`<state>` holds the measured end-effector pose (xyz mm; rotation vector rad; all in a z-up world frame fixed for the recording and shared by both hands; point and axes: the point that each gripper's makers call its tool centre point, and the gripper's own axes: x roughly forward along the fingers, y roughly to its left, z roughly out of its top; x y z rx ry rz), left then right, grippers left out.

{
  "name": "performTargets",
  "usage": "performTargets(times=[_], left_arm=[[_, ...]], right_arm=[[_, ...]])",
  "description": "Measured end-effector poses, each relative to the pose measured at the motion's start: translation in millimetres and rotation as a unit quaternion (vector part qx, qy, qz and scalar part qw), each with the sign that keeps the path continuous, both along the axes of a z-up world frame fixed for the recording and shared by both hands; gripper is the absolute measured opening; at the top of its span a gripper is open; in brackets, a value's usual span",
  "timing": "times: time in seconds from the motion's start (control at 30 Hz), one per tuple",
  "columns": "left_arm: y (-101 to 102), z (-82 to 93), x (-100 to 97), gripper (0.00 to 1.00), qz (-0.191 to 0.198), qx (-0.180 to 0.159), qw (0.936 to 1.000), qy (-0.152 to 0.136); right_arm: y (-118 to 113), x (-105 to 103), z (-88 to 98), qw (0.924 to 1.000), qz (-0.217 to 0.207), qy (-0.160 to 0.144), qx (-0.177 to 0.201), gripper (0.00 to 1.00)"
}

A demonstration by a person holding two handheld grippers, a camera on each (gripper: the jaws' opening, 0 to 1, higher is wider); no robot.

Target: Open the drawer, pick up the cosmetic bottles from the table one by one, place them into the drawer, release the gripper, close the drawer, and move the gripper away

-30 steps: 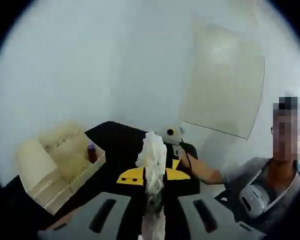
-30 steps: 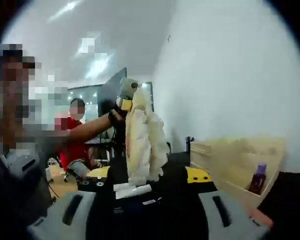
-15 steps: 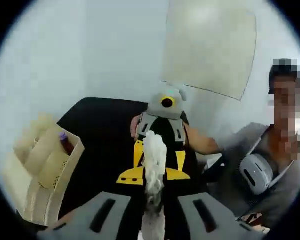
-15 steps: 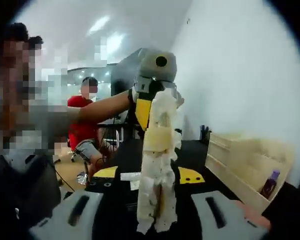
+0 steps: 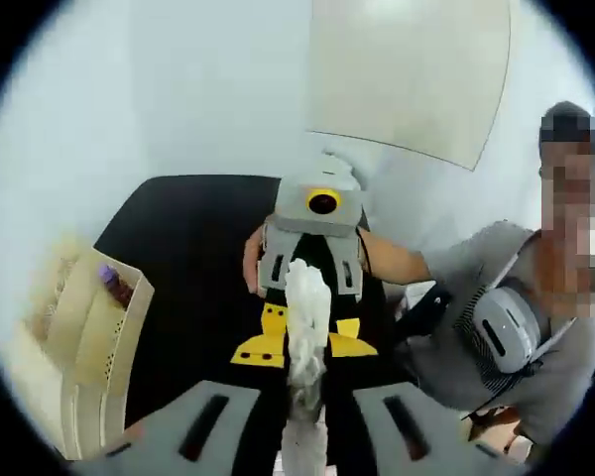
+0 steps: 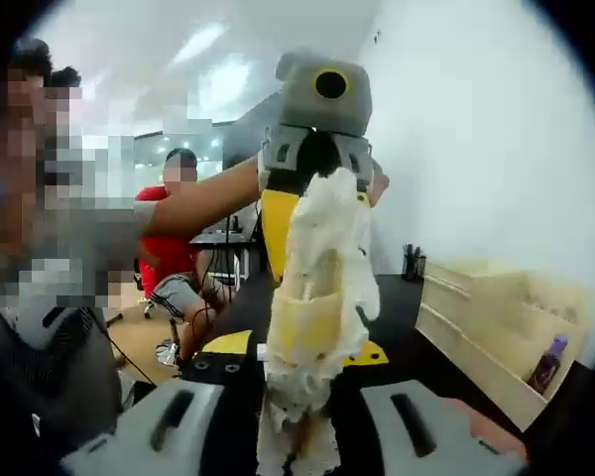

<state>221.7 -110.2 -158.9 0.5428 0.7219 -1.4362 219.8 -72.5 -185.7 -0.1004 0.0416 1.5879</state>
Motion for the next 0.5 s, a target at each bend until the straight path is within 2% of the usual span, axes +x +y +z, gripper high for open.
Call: performTargets(times=[0.1, 0.23, 0.43, 0.5], left_arm=[[2.5, -2.0, -0.4, 0.09, -0.001, 0.008, 1.0000, -0.005], [4.6, -1.7, -1.2, 0.09, 0.001, 0.010, 0.9999, -0.005], [7.7, -2.9, -6.2, 0.09, -0.006, 0.013, 0.9999, -0.001], [9.9, -2.5, -5.3, 0.10, -0.007, 0.009, 0.9999, -0.008]], right_arm=[[3.4, -1.0, -5.5, 0.9999, -0.009, -0.006, -0.008, 0.19], [3.7, 3.4, -3.2, 0.9998, -0.016, -0.006, -0.003, 0.14], [6.6, 1.1, -1.9, 1.0000, -0.005, 0.008, 0.001, 0.11], [8.3, 1.0, -2.0, 0.9999, -0.008, 0.010, 0.004, 0.11]])
